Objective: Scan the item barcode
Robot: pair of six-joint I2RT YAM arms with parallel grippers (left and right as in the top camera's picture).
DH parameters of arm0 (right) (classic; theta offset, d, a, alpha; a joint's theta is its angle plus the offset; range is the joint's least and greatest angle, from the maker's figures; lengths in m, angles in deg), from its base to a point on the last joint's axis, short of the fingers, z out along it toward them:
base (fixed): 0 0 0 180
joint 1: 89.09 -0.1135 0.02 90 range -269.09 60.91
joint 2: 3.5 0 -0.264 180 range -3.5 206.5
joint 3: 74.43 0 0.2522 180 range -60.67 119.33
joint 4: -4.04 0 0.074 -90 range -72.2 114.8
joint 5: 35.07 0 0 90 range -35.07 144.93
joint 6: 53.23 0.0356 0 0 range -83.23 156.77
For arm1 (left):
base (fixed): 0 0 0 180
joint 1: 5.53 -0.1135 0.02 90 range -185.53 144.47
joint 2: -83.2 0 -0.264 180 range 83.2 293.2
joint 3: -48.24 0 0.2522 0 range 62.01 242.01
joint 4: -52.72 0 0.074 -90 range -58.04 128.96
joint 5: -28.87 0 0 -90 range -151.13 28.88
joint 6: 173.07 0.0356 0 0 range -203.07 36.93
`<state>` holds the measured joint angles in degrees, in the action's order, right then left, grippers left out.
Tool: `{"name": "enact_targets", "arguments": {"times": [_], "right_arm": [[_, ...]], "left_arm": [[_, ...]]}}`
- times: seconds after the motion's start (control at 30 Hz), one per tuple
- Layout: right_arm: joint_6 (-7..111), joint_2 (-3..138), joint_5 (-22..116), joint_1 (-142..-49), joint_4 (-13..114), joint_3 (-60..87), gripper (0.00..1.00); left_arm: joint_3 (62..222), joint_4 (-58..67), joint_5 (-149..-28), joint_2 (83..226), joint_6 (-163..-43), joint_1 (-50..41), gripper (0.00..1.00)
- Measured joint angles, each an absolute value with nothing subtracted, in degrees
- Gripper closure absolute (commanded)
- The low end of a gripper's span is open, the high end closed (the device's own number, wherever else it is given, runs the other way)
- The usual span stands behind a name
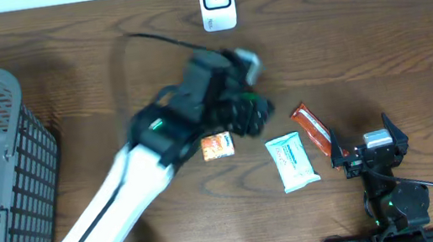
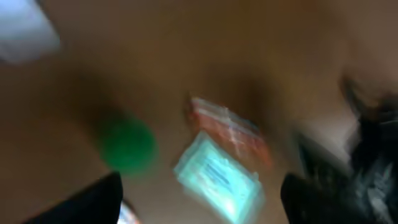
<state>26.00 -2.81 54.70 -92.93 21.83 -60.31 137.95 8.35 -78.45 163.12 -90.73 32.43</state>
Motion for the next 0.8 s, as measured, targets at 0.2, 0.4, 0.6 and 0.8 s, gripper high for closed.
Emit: {"name": "enact_targets", "arguments": {"times": [0.2, 0.4, 0.6, 0.8], "right_arm": [[27.99, -2.81, 55.18, -92.93, 18.55, -60.31, 0.01], [41.65, -2.81, 53.43, -92.93, 11.52, -60.03, 0.01], [65.28, 4.25, 44.27, -92.93, 24.06, -52.86, 0.01], [72.86, 18.83, 33.11, -92.91, 24.15, -38.45, 0.01]], "left_arm": [[140.26, 30.41, -48.00, 144.98, -86.30, 32.36, 0.17], [140.48, 37.47, -27.54, 137.59, -69.27, 32.36, 0.17], [140.44, 39.28, -13.49, 134.90, -52.92, 32.12, 0.13], [140.33, 38.84, -9.75, 134.16, -48.51, 27.82, 0.13]]}}
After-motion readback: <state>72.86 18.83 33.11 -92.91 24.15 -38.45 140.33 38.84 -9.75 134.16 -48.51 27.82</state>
